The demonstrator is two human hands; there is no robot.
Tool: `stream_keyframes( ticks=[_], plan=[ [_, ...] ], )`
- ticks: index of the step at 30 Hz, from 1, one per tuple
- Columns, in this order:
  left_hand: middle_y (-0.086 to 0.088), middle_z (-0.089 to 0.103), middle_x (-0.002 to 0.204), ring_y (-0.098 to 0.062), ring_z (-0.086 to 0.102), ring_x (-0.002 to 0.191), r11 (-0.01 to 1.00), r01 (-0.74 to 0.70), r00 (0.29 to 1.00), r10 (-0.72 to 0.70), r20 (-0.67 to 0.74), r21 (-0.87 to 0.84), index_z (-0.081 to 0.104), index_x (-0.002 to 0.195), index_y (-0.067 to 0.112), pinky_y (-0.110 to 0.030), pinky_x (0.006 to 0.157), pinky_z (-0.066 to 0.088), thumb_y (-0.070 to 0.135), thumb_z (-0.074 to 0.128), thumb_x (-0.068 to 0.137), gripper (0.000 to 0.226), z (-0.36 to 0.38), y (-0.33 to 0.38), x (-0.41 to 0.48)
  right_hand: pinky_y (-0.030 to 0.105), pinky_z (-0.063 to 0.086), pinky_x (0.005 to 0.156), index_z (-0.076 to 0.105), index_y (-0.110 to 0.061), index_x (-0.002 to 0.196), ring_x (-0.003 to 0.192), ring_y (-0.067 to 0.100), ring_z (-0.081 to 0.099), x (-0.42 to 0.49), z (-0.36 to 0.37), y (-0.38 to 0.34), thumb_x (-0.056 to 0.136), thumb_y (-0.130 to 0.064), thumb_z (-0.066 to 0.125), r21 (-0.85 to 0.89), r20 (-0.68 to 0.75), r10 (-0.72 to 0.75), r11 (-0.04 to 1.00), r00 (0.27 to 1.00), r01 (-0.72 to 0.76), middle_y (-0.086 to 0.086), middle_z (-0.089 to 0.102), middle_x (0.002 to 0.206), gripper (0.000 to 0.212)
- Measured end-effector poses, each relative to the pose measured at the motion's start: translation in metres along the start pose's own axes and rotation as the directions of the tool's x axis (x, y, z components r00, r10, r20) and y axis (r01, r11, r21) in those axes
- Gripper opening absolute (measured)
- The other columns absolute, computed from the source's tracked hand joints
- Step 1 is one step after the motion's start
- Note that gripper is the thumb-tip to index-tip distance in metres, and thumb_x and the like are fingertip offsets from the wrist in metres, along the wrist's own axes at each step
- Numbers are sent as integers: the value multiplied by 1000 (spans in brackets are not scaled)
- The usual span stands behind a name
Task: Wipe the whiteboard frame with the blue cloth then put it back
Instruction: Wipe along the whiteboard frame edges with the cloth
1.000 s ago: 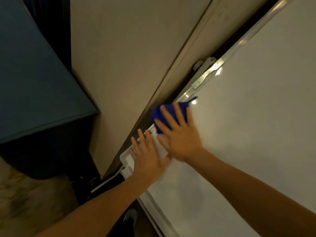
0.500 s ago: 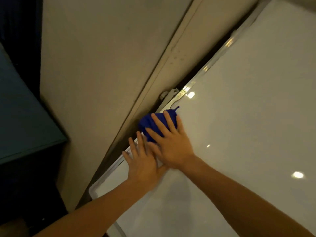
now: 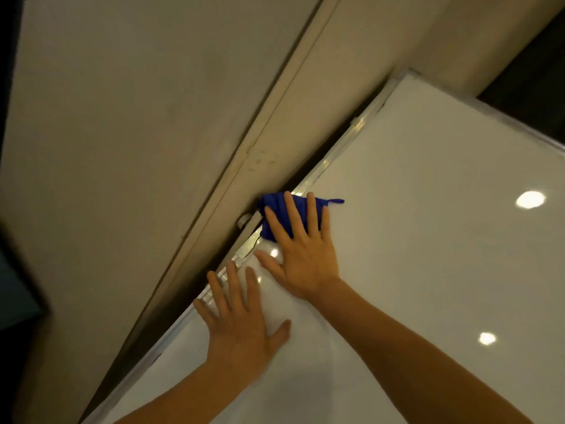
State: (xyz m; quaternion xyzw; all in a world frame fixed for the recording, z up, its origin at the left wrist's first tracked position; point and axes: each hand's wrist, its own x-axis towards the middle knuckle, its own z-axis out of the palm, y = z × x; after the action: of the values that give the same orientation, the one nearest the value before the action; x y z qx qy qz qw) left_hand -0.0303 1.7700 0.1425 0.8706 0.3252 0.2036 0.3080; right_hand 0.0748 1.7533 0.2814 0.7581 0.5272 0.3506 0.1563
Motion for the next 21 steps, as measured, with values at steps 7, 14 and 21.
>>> stream_keyframes(
  ticks=[7,14,21],
  plan=[
    [-20,-26,162,-55,-22,144,987,-131,991,131,8,88,-3,157,6,-80,108,3,88,19,68,122,-12,64,17,61,-5,120,16,-36,157,152,39,-9,80,-45,104,95,-71,5,-25,-52,253,967,966,-255,5,6,168,72],
    [-28,35,155,-51,25,142,933,-346,923,358,-143,100,38,149,2,-71,103,22,78,46,66,112,-15,69,35,58,4,121,30,-35,154,154,32,2,49,-30,111,102,-59,27,-92,79,-518,847,852,524,2,19,166,57],
    [-23,1,166,-47,-3,151,929,-325,890,364,-274,180,12,158,5,-60,122,3,81,25,78,111,-70,121,115,58,-5,121,16,-36,157,152,36,-9,108,-67,172,98,-67,14,-110,-23,52,992,998,-55,1,3,168,67]
  ],
)
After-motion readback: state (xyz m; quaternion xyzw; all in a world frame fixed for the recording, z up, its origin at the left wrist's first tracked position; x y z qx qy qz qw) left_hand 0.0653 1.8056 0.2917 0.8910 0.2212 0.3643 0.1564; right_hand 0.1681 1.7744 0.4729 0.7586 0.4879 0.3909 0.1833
